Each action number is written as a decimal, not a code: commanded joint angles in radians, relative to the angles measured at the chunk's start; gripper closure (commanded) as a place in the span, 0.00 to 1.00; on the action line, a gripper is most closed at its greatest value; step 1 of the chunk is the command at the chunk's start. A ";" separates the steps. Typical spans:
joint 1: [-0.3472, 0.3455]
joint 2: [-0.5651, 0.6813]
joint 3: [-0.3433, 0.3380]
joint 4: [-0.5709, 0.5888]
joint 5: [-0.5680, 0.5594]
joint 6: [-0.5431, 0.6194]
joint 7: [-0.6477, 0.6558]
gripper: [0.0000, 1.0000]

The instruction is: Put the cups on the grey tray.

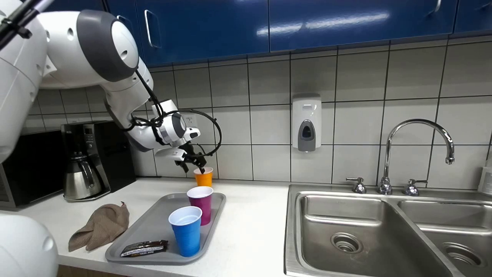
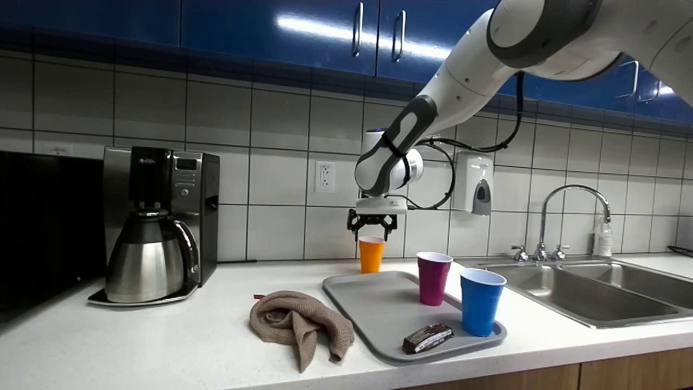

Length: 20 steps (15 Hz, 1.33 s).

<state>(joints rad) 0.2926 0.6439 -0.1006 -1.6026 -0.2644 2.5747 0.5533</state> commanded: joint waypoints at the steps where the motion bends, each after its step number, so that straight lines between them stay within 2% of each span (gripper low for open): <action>1: 0.019 0.052 -0.023 0.090 0.021 -0.021 0.014 0.00; 5: 0.008 0.093 -0.009 0.166 0.046 -0.058 -0.011 0.00; 12: 0.019 0.175 -0.026 0.276 0.054 -0.072 0.004 0.00; 20: 0.023 0.242 -0.041 0.345 0.061 -0.090 0.006 0.00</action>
<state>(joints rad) 0.3002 0.8494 -0.1191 -1.3257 -0.2226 2.5316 0.5532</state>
